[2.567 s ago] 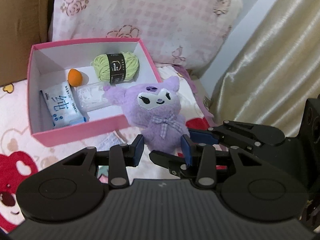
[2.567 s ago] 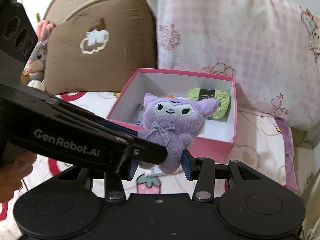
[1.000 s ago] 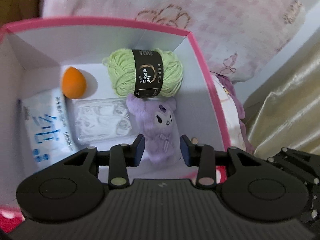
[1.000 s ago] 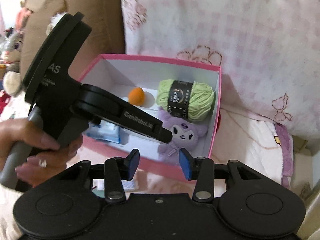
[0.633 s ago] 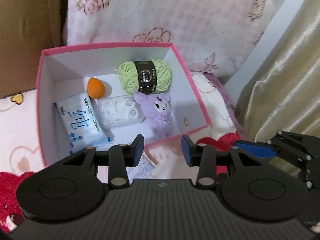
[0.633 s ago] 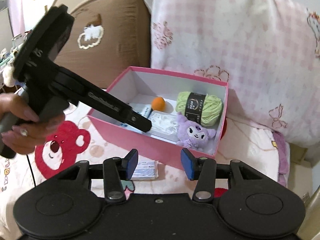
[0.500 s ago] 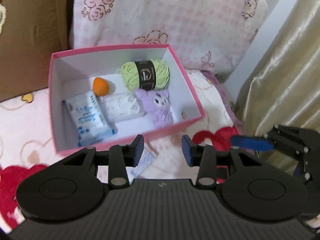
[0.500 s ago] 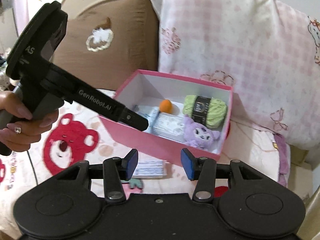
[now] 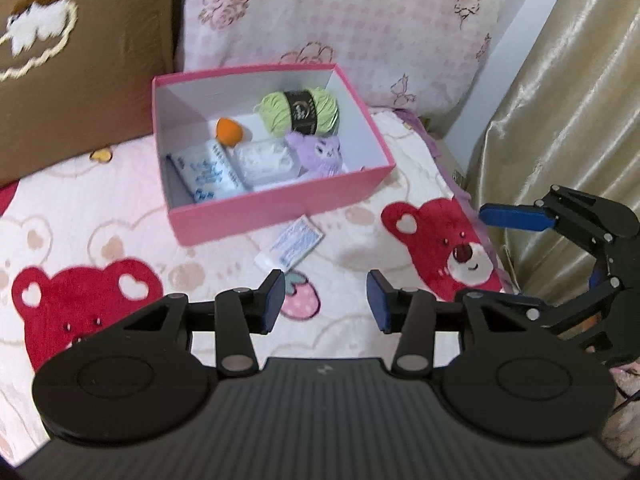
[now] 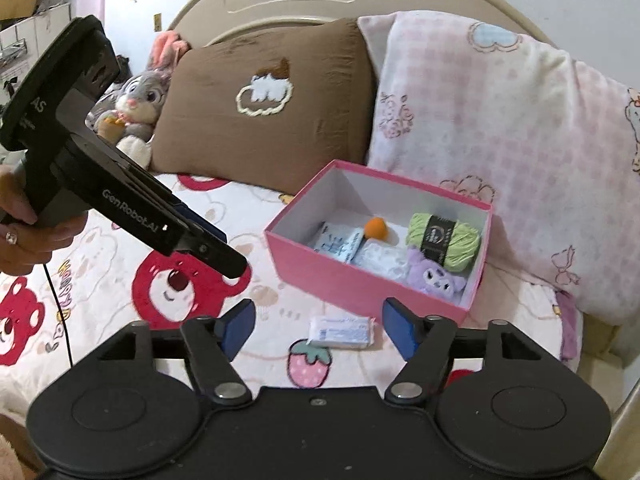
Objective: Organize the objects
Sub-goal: 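Withdraw both tools up and away from the pink box, then move both tools down to the white soap bar on the blanket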
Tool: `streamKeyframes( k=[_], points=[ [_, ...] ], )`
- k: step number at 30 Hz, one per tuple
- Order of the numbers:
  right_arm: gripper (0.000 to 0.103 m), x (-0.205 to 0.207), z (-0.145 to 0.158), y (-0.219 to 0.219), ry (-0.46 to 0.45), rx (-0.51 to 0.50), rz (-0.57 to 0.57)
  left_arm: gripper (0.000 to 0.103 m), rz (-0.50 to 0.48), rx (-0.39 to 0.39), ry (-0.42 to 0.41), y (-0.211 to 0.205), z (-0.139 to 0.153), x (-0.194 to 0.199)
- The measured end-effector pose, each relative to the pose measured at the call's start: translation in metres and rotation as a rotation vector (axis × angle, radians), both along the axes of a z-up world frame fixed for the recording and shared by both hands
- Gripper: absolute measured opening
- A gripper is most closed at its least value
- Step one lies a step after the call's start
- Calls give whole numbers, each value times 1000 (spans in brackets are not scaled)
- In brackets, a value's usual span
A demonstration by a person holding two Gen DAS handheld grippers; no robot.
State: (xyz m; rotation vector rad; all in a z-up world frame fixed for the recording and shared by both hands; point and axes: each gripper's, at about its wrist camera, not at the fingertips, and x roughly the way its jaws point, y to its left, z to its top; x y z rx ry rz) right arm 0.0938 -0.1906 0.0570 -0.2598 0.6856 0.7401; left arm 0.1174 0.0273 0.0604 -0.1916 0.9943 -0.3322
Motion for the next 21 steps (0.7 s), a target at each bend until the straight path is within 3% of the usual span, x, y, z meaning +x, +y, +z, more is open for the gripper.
streamKeyframes(
  k=[8, 15, 19, 21],
  points=[
    [89, -15, -14, 11, 8, -13, 54, 49, 41, -16, -2, 16, -16, -21],
    [92, -17, -40, 21, -3, -37, 76, 56, 63, -25, -16, 18, -40, -21],
    [92, -15, -60, 28, -14, -65, 99, 63, 74, 39, -61, 9, -56, -21],
    [92, -12, -70, 33, -26, -81, 101, 63, 82, 31, -58, 7, -66, -18]
  ],
)
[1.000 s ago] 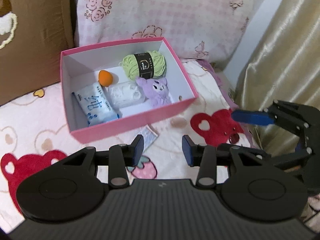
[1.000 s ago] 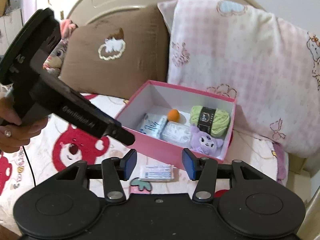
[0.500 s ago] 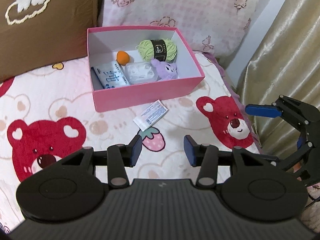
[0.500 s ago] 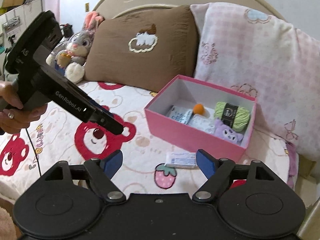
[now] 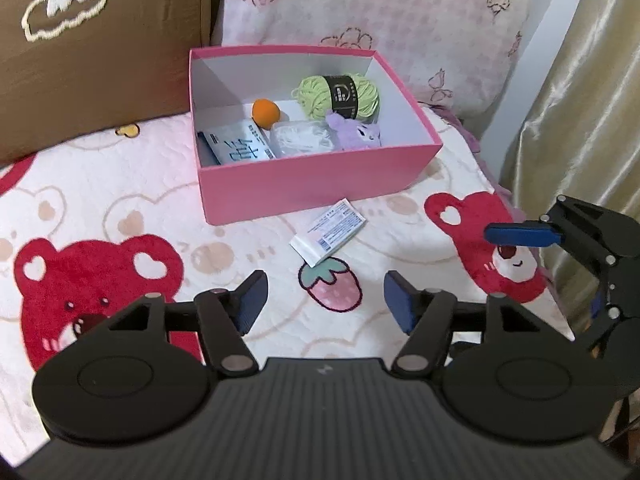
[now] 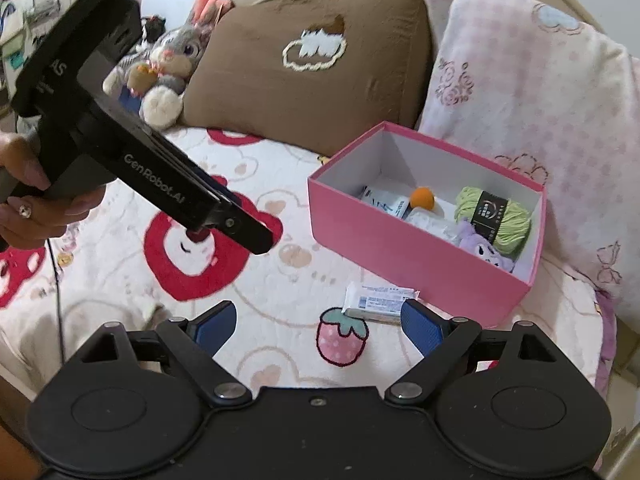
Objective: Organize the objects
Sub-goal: 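Move both tools down to the white soap bar on the blanket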
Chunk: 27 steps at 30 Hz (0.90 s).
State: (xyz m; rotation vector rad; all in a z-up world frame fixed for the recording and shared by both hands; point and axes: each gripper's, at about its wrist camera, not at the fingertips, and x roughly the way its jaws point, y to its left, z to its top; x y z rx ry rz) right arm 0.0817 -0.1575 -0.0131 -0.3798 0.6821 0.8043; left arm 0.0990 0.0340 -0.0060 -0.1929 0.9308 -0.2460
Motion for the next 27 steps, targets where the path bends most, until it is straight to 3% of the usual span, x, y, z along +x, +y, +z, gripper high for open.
streamKeyframes(
  k=[5, 11, 18, 24, 27],
  points=[
    [93, 12, -26, 5, -44, 12, 10, 68, 44, -79, -7, -1, -25, 5],
    [95, 33, -62, 19, -186, -58, 51, 71, 98, -96, -21, 2, -56, 13],
    [95, 60, -90, 23, -133, -24, 29, 72, 101, -84, -37, 3, -89, 25],
    [95, 72, -108, 28, -101, -51, 66, 72, 147, -155, -30, 7, -114, 43],
    [95, 80, -121, 27, -100, -52, 18, 72, 163, -188, -35, 7, -124, 51]
  ],
)
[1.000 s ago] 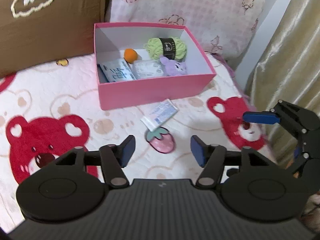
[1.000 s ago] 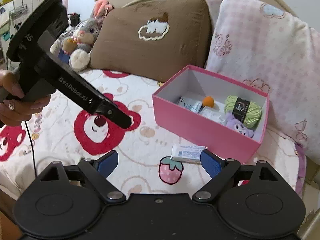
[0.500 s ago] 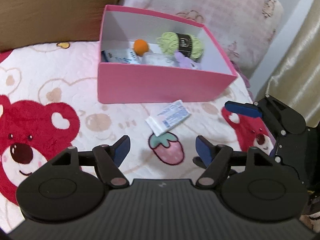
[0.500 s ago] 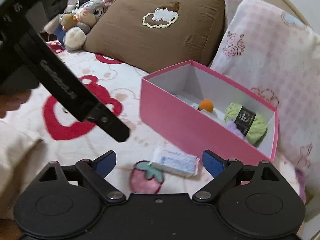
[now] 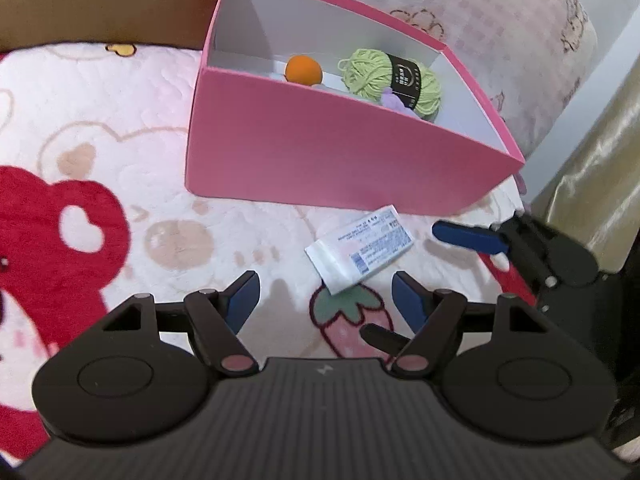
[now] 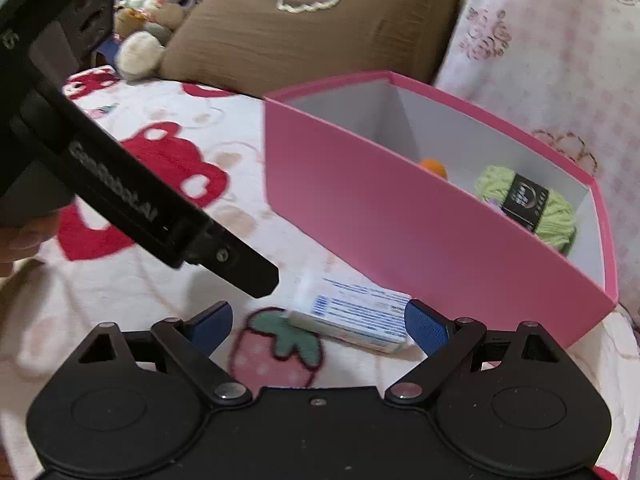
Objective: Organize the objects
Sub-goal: 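Move both tools down to the white soap bar on the blanket, then close the left gripper on the soap bar while the right gripper closes on it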
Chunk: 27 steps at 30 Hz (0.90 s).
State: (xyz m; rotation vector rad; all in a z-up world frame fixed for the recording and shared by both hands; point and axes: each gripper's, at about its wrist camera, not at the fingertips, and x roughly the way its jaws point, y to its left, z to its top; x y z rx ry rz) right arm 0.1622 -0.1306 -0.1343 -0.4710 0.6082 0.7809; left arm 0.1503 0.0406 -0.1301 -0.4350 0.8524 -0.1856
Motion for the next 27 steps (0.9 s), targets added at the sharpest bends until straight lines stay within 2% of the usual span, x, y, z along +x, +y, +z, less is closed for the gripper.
streamKeyframes(
  k=[6, 11, 16, 17, 19, 20, 22, 27],
  points=[
    [95, 21, -25, -15, 112, 97, -100, 70, 10, -37, 7, -3, -16, 15],
    [95, 29, -34, -19, 131, 139, -105, 65, 3, -37, 20, -6, -24, 19],
    [94, 28, -31, -22, 141, 172, -73, 50, 8, -37, 27, -9, -30, 24],
    [92, 27, -30, -24, 149, 183, -64, 49, 8, -42, 27, -9, -31, 25],
    [92, 27, -27, -27, 175, 199, -60, 38, 3, -59, 24, -10, -31, 26],
    [92, 27, -26, -28, 194, 206, -52, 37, -2, -74, 25, -10, -31, 26],
    [92, 23, -23, -28, 232, 213, -23, 37, 1, -116, 33, -9, -32, 25],
    [92, 20, -21, -22, 221, 179, -21, 37, 40, -147, 60, -5, -38, 26]
  ],
)
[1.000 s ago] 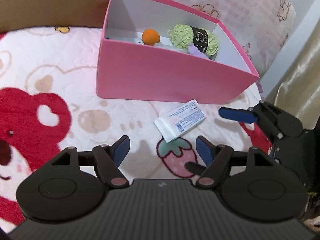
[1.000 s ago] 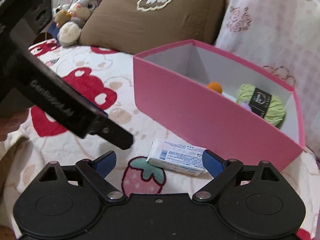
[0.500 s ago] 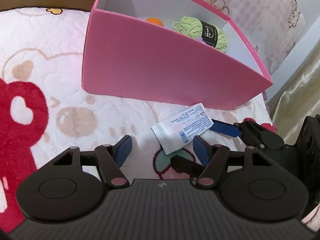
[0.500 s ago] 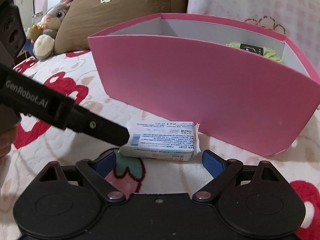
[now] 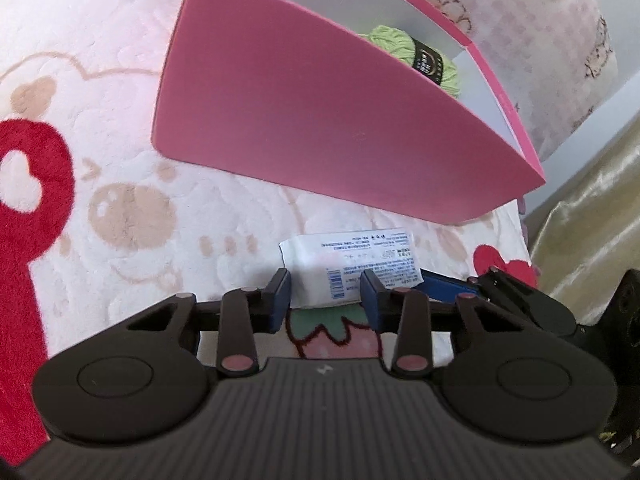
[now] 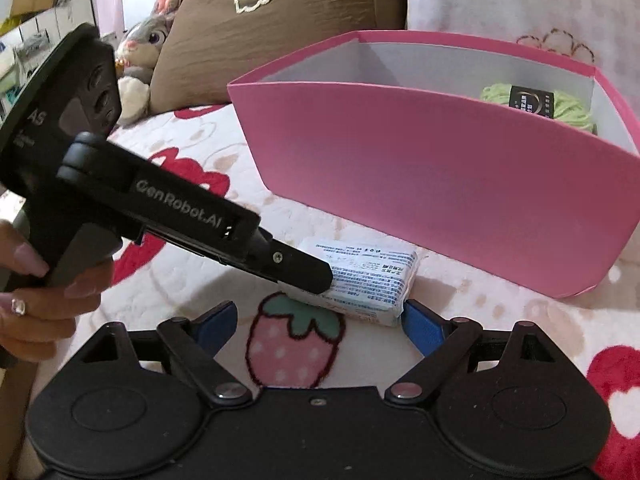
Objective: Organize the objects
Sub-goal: 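Close the left gripper on the soap bar while the right gripper closes on it, then lift the soap bar with both grippers and carry it over the box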
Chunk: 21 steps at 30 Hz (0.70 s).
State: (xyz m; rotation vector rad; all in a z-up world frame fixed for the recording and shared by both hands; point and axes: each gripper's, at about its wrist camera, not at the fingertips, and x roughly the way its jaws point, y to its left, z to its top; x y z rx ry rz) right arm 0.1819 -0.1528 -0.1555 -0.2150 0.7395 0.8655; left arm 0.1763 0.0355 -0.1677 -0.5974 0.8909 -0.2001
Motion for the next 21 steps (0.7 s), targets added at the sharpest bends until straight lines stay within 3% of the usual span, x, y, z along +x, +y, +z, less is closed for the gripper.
streamKeyframes(
  k=[4, 9, 21],
  points=[
    [89, 11, -9, 1, 29, 17, -64, 37, 20, -1, 18, 0, -3, 2],
    [75, 15, -17, 4, 18, 24, -105, 33, 2, 29, -5, -7, -2, -1],
    [75, -6, -9, 14, -27, -36, -133, 33, -21, 98, -31, -19, 12, -12]
  ],
)
